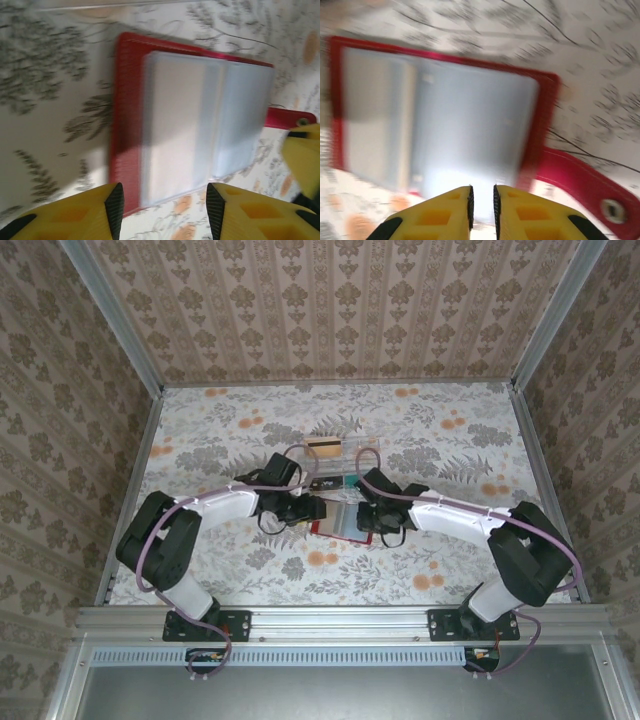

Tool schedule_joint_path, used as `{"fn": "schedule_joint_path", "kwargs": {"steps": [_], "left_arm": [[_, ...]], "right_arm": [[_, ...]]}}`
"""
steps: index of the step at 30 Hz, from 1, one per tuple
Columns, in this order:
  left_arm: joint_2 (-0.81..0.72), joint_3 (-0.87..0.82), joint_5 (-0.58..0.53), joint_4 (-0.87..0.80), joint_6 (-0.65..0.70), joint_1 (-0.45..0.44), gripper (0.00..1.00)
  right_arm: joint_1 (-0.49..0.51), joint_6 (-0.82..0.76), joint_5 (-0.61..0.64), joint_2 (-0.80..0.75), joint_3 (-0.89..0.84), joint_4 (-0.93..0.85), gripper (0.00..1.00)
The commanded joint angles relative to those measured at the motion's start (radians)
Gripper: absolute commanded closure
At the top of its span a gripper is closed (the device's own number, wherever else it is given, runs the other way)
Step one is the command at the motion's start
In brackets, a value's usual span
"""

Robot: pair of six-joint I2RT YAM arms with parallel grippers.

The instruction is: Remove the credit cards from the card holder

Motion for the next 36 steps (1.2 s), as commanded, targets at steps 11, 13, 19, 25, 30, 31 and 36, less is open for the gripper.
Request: {"fn": "schedule_joint_path", "kwargs": {"steps": [11,13,19,25,30,31,36], "left_arm": [[-0.013,-0.074,0.009,0.086,-0.014,0.071,0.79],[0.005,-0.083,0.024,0.116,-0.022,0.07,0.81],[0.015,-0.136,0.043,0.203,-0.086,0.057,0.81],[0.012,-0.191,0.043,0.288,-0.161,0.01,0.82],[-0.004,-0.224,0.028,0.316,-0.194,-0.014,0.83],[-0.013,-0.227,0.024,0.313,-0.192,-0.013,0.83],[-0.029,-0.229,0.023,0.297,-0.181,-0.013,0.84]], "right_arm": [[0.098,0.004,0.034,0.25,0.294,-0.112,0.73],[0.108,0.0,0.039,0.28,0.327,-0.114,0.72],[0.126,-0.005,0.056,0.336,0.373,-0.186,0.68],[0.133,-0.02,0.075,0.36,0.375,-0.213,0.64],[0.138,-0.018,0.082,0.379,0.38,-0.219,0.59],[0.14,-0.016,0.082,0.382,0.382,-0.22,0.56],[0.141,-0.007,0.11,0.391,0.401,-0.244,0.53]]}}
